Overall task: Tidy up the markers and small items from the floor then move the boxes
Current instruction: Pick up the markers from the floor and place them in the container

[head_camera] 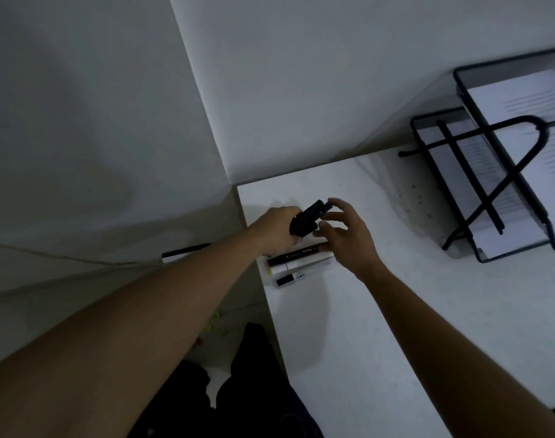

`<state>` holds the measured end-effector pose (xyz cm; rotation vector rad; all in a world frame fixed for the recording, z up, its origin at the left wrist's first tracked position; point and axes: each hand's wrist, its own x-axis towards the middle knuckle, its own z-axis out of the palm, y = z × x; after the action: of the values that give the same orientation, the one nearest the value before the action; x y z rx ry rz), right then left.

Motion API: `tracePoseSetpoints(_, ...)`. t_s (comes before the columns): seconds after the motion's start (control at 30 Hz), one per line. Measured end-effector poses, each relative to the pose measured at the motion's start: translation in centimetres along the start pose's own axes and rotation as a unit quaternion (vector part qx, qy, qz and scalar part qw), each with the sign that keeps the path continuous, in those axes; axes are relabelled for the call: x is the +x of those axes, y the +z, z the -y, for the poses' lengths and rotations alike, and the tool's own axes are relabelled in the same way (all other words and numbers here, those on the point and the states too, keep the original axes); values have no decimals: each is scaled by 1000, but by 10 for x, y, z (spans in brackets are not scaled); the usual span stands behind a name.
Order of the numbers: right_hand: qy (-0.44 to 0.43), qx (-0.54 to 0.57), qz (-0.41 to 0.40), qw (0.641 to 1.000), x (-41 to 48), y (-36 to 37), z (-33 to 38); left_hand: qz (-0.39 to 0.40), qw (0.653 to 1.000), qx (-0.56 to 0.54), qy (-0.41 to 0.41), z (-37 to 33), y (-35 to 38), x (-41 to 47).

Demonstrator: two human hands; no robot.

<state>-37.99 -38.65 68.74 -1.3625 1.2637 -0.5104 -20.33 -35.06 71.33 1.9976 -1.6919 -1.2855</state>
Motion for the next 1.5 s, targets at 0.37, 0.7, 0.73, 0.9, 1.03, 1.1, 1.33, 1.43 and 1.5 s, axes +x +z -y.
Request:
tracePoseSetpoints(0.37, -142, -384, -33, 912, 5, -11, -17, 8, 976, 197, 95, 32, 25, -4)
tracePoseSetpoints(0.7, -236, -504, 35, 831, 8, -10, -22, -1, 962, 242, 125, 61, 31, -16)
tracePoseSetpoints(0.73, -247, -522, 49, 815, 9, -11, -21, -8, 963, 239, 123, 61, 31, -17)
tracePoseSetpoints(0.9, -248, -560, 166, 772, 11, -15, -20, -48, 971, 222, 77, 58, 35, -20)
tracePoseSetpoints(1.03, -267, -557, 126, 776, 12, -15, -18, -98, 977, 175, 73, 56, 38, -23)
tracePoseSetpoints(1.1, -274, -546, 91, 787, 13, -9, -18, -97, 977, 174, 80, 55, 38, -25)
tracePoseSetpoints(1.33, -285, -551, 50, 783, 12, 4, -28, -91, 955, 257, 113, 64, 36, -40)
tracePoseSetpoints(1.43, -259, -538, 68, 799, 12, 3, -30, -54, 948, 289, 119, 70, 34, -43)
tracePoseSetpoints(1.5, -255, -528, 92, 805, 12, -1, -29, -50, 941, 316, 110, 72, 35, -44)
